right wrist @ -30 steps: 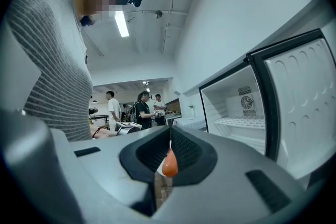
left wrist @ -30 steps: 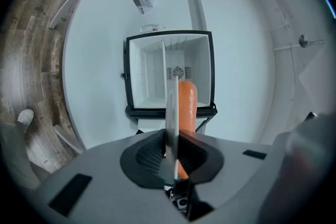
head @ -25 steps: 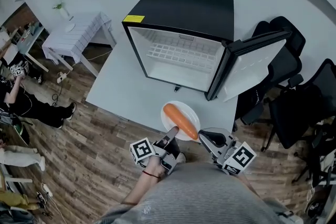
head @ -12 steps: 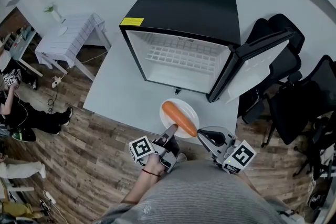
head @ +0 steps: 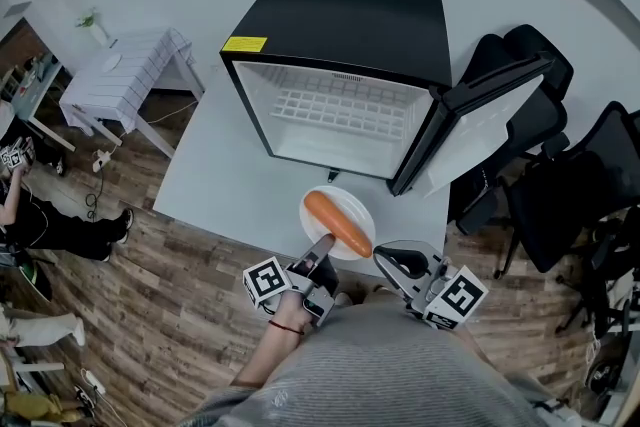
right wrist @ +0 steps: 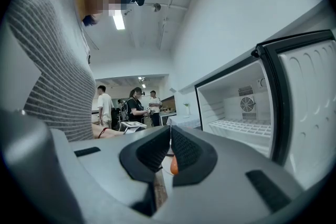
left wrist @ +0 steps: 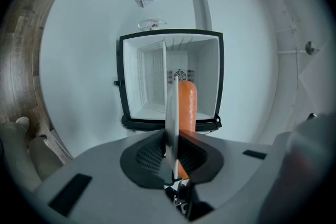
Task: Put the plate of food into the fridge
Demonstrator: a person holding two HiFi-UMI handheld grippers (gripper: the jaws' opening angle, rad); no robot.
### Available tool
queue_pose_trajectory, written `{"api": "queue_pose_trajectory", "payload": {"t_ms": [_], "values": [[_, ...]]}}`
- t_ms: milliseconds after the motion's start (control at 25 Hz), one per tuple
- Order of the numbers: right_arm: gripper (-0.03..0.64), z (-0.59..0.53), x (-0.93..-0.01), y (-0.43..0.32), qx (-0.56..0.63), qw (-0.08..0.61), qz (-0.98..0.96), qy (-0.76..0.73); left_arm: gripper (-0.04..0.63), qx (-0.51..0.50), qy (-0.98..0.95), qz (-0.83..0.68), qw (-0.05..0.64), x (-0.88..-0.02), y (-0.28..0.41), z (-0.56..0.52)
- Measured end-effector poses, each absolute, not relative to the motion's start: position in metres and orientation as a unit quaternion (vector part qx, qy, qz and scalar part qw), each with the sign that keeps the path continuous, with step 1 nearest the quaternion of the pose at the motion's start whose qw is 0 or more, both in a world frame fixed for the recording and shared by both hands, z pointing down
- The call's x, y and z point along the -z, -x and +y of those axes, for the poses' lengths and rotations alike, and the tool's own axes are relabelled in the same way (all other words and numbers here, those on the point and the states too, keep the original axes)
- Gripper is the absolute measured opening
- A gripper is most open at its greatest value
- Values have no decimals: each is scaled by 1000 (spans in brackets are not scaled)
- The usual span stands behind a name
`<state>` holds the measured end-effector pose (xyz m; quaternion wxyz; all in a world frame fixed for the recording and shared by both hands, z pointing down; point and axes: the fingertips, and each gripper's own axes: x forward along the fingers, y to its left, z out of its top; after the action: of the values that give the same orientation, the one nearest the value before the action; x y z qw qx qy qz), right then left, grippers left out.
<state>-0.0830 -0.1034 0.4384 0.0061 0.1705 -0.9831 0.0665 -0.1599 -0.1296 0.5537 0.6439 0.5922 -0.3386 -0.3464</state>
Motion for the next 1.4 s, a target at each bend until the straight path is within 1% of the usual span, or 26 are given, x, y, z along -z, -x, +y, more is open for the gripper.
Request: {"api": "queue_pose_trajectory", "payload": {"t_ms": [560,1400], "values": [[14,-106,-437,63,-71,-2,-985,-158,52,353,-576,-369,638,-557,159,-139],[14,-103,-446,27,-78,-4,-980,-181,52,370,-567,-395,621,-565,177,-216]]}}
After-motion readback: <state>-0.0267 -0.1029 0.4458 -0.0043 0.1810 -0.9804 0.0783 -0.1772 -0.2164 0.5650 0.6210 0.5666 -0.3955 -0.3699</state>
